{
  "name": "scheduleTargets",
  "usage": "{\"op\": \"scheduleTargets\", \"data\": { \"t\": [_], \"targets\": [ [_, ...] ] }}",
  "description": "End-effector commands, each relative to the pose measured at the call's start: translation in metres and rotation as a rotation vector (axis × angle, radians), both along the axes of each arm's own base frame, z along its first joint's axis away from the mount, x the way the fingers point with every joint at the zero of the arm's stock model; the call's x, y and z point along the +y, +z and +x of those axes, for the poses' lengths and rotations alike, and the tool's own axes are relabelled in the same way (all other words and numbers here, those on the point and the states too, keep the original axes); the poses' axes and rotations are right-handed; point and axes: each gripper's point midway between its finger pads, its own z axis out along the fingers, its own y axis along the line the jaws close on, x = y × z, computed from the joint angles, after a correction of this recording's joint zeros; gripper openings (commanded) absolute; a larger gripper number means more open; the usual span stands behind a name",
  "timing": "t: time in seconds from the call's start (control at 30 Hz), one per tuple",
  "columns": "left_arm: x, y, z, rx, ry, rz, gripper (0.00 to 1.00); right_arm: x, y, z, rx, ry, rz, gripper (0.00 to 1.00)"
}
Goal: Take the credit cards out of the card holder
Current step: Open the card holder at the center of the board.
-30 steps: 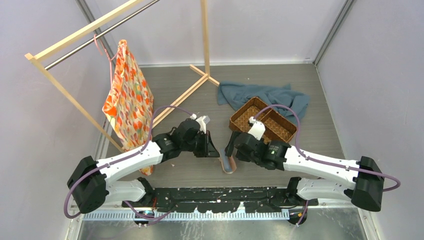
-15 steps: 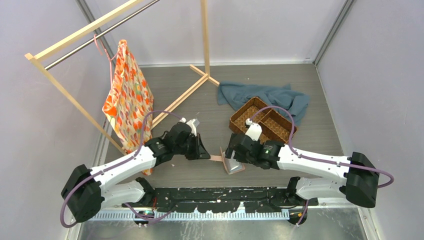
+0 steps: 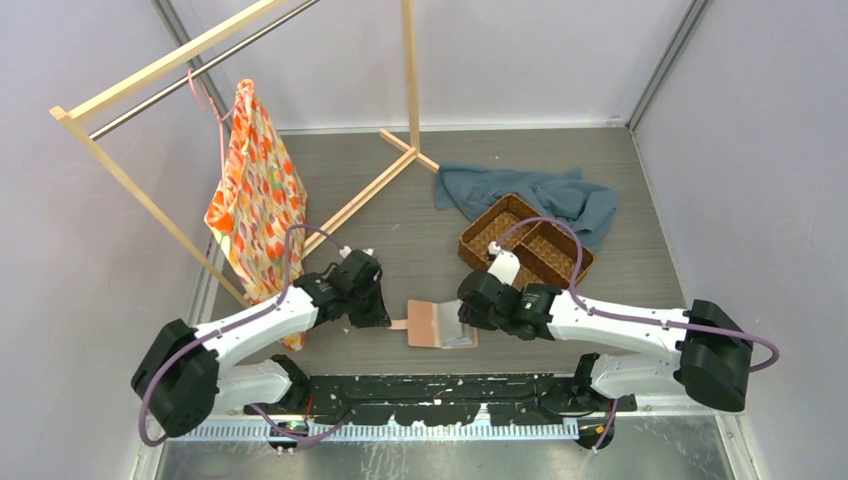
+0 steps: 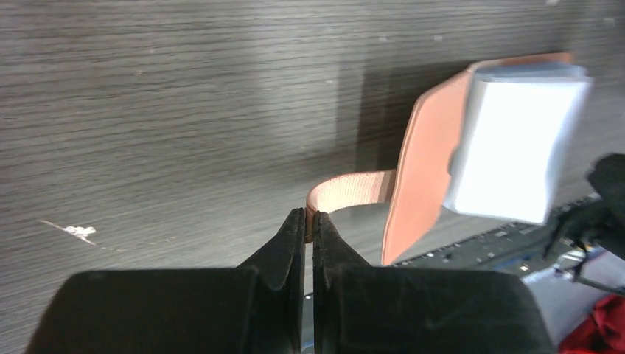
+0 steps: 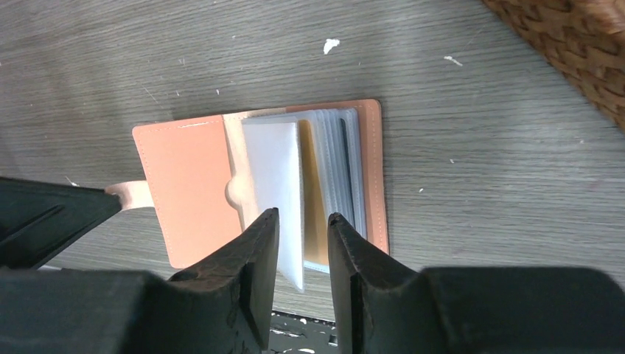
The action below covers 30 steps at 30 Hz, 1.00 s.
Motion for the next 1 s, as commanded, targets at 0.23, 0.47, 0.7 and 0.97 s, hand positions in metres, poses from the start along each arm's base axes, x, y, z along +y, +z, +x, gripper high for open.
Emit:
{"op": "scheduleTargets", "data": {
  "t": [0.23, 0.47, 0.7, 0.97],
  "targets": [
    [0.02, -0.021, 0.008, 0.048, 0.021, 0.184, 0.01, 0.013, -0.009, -0.001, 0.013, -0.035, 0.124, 0.25],
    [0.02, -0.022, 0.008, 0.045, 0.01, 0.183, 0.01, 0.026, -0.018, -0.003, 0.044, 0.015, 0.103, 0.18],
    [0.019, -0.02, 0.009, 0.035, 0.003, 0.18, 0.01, 0.004, -0.019, 0.004, 0.007, -0.072, 0.051, 0.15],
    [0.018, -0.025, 0.008, 0.049, -0.005, 0.179, 0.01, -0.001, -0.03, -0.001, 0.033, -0.06, 0.011, 0.17]
  ]
}}
